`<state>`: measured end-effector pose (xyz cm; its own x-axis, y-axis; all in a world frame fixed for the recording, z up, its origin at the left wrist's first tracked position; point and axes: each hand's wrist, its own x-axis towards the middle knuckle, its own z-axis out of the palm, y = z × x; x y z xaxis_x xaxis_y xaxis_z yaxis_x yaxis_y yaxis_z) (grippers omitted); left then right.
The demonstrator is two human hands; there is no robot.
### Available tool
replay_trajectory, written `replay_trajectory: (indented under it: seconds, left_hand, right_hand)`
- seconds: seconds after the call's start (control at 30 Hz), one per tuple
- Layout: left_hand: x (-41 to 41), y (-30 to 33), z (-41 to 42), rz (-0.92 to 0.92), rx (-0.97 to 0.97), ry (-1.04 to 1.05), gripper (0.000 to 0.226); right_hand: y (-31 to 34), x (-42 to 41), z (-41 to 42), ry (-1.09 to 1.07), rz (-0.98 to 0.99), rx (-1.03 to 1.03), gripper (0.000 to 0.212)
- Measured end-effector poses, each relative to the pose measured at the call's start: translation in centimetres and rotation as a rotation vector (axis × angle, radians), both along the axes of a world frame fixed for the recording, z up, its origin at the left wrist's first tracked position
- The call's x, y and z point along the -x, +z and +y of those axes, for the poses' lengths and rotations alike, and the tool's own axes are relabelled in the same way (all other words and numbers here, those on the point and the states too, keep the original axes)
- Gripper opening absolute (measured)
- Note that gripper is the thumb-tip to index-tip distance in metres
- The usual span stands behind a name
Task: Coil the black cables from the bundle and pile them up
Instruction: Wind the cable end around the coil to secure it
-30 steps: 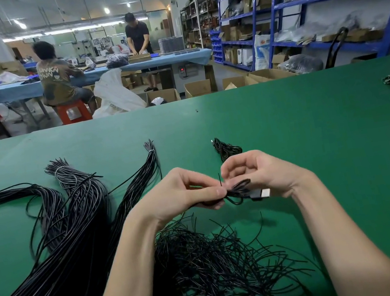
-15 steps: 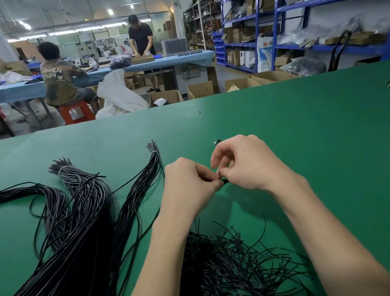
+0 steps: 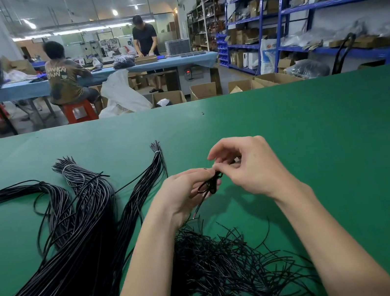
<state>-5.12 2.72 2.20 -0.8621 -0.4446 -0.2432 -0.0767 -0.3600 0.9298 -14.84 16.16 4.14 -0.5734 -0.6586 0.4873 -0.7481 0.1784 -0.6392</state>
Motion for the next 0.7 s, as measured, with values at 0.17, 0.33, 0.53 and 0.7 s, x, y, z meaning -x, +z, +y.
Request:
replay_trajectory:
  seconds: [0.17,0.33,0.53,0.7]
  left_hand:
    - [0.0,0.4,0.1,0.067,-0.236,-0.036,0.007]
    - [0.5,0.2,1.0,0.110,-0.196,0.037,0.008]
    - [0.9,-0.8,1.4,0.121,0.166,0.108,0.010]
    - [0.8,-0.7,1.2,0.127,0.403,0.081,0.007]
  right_hand:
    - [0.2,0.2,0.7,0.081,-0.068,0.071,0.018]
    - [0.6,0.7,1.2,0.051,-0.069,-0.018,0.019]
    - [1.2,1.2,1.5,-0.037,-0.096,-0.161,0.015]
    - [1.3,1.1,2.0,-0.053,-0.269,-0.165,0.008]
